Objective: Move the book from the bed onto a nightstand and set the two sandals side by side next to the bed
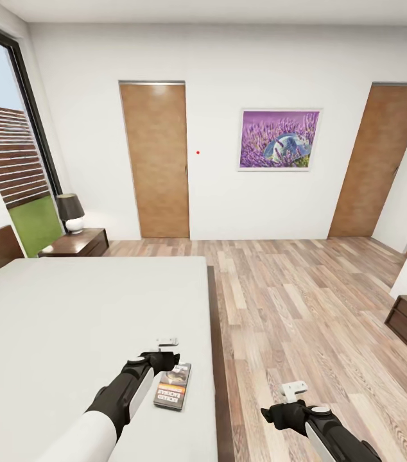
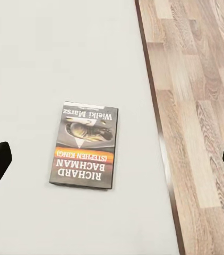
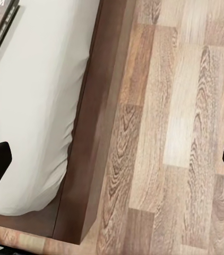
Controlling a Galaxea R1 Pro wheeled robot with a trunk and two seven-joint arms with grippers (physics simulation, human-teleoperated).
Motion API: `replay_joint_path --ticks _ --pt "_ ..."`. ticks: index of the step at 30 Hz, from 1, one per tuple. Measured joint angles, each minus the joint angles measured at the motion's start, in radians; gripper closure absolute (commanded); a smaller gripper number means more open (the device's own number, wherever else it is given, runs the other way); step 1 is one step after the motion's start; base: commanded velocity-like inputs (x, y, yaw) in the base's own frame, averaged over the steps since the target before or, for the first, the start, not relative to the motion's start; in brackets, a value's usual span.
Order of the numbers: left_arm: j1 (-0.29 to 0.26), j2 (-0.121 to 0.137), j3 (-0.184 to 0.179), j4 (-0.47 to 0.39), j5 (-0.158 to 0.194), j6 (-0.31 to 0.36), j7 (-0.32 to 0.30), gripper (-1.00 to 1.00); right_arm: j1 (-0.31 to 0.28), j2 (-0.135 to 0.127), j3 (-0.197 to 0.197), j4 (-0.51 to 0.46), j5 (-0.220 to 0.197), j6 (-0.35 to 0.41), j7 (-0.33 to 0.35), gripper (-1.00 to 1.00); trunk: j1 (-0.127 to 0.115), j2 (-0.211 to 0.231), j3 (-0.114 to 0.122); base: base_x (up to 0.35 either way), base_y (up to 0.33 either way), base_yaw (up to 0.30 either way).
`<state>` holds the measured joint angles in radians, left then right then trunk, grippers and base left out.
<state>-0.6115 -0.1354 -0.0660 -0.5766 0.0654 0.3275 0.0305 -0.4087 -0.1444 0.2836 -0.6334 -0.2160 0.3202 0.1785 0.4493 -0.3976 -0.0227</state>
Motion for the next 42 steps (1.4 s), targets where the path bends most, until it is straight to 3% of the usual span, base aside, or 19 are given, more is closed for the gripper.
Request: replay_joint_path --ticks 42 --pt "-0.002 0.002 0.010 0.007 0.013 -0.026 0.000 -1.00 -0.008 0.002 -0.006 -0.008 0.001 -0.004 0.005 -1.00 0.000 0.000 0.000 0.000 0.000 -0.003"
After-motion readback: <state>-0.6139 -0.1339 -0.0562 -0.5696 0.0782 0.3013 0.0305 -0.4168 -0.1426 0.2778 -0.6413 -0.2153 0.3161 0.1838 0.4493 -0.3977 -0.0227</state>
